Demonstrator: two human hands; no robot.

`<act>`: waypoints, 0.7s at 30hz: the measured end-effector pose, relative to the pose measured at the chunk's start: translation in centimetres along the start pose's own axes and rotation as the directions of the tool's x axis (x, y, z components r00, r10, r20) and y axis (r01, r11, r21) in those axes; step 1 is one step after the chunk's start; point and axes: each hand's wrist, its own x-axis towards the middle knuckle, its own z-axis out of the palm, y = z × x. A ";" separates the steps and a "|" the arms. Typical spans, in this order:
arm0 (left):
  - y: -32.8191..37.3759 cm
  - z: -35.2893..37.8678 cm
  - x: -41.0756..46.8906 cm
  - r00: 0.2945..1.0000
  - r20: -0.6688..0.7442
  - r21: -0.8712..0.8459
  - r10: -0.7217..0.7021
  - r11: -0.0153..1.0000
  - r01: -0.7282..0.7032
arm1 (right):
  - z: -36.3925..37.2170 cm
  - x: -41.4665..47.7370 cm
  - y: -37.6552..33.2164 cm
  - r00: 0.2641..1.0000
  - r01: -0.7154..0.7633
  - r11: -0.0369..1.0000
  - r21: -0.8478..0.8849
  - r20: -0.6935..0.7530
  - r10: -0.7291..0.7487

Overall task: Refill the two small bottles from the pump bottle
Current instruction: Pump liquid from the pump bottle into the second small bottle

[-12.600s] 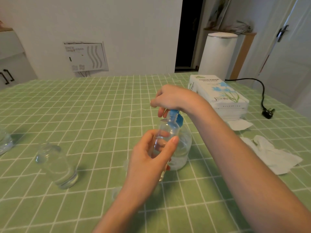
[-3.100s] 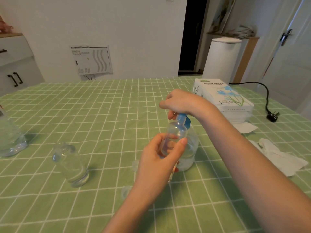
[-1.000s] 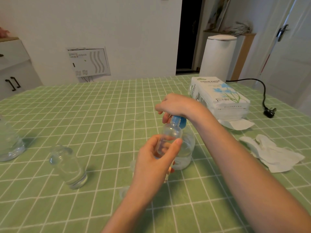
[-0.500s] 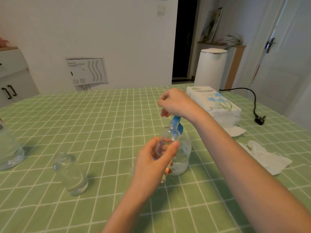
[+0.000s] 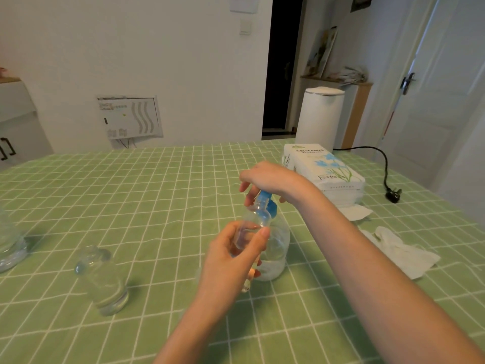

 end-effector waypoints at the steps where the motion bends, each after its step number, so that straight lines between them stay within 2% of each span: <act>1: 0.1 -0.1 0.0 1.000 0.001 0.001 -0.004 1.000 0.004 | 0.0 -0.1 0.0 1.000 -0.005 1.000 -0.001 0.005 0.005; 6: 0.5 -0.5 0.2 1.000 -0.007 0.015 -0.009 1.000 0.009 | 0.0 0.0 -0.2 1.000 -0.014 0.999 -0.038 0.022 0.014; 21: 0.1 -0.3 0.6 1.000 0.021 -0.025 0.018 1.000 -0.017 | 0.2 0.7 0.3 0.999 -0.029 0.999 0.021 0.038 0.029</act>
